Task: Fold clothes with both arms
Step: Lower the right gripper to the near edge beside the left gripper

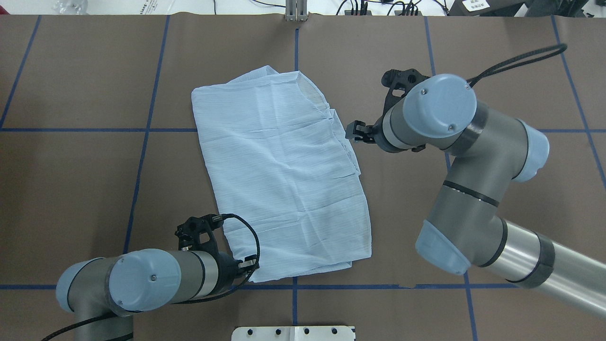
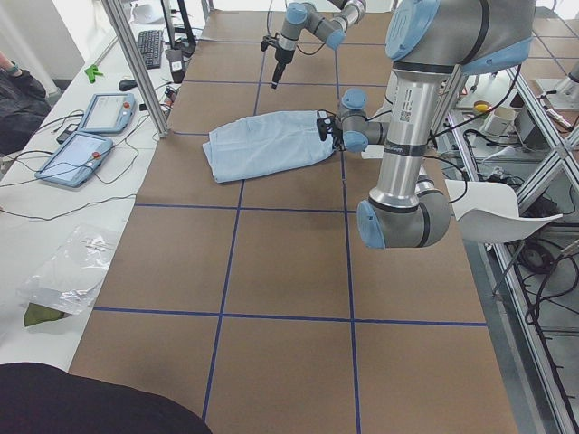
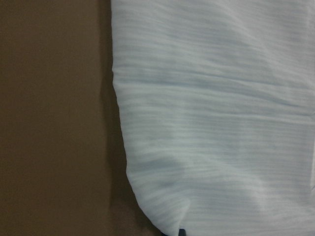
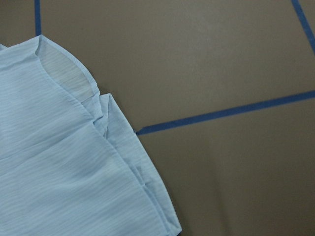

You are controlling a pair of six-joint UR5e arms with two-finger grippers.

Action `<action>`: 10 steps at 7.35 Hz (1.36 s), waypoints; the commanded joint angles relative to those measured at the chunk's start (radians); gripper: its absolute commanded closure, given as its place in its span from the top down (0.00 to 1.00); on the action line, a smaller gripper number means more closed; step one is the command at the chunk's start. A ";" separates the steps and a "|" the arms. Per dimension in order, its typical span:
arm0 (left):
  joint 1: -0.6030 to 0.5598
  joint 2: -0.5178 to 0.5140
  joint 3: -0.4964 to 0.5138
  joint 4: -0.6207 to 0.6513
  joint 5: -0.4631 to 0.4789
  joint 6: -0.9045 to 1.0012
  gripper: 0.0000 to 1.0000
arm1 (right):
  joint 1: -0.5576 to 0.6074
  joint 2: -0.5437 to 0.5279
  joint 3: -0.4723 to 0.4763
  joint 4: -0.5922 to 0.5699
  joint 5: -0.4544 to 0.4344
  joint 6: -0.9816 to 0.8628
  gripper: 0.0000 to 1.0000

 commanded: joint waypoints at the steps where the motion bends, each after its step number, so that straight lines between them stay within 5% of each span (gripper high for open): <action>1: -0.022 0.004 -0.007 0.000 -0.002 0.009 0.00 | -0.146 -0.006 0.050 -0.004 -0.085 0.293 0.93; 3: -0.043 0.017 -0.011 -0.002 -0.007 0.049 0.00 | -0.266 -0.047 0.053 -0.010 -0.201 0.385 0.89; 5: -0.045 0.017 -0.011 -0.002 -0.001 0.051 0.00 | -0.315 -0.061 0.054 -0.015 -0.213 0.525 0.69; 10: -0.045 0.018 -0.011 -0.002 0.002 0.047 0.00 | -0.444 -0.060 0.047 -0.075 -0.257 0.670 0.70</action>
